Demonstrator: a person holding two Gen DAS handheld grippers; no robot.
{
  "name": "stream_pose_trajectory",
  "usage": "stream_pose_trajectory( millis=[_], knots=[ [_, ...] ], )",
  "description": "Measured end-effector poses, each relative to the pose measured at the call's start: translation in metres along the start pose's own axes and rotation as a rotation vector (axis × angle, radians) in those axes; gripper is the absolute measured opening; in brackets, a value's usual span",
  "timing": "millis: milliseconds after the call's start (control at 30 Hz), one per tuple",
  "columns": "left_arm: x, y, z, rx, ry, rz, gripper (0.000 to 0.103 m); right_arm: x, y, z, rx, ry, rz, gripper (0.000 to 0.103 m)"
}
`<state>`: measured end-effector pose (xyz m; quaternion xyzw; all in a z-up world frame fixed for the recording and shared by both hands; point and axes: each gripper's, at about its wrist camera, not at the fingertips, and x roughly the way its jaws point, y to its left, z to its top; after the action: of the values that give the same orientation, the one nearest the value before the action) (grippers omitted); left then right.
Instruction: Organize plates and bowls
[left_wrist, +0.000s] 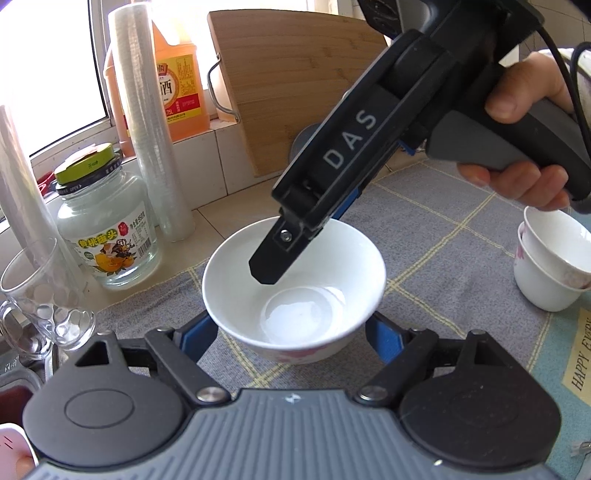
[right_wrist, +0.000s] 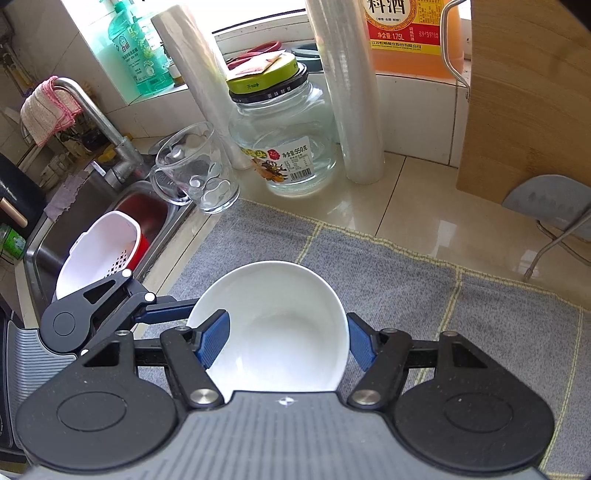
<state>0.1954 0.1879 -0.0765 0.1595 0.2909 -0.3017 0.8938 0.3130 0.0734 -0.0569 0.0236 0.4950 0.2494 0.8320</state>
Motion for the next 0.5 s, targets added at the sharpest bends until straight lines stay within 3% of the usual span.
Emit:
stream_pose_trajectory(
  millis=[500],
  knots=[
    [-0.03, -0.038, 0.005, 0.022, 0.012, -0.028, 0.087, -0.044, 0.007, -0.037, 0.013, -0.001, 0.006, 0.073]
  ],
)
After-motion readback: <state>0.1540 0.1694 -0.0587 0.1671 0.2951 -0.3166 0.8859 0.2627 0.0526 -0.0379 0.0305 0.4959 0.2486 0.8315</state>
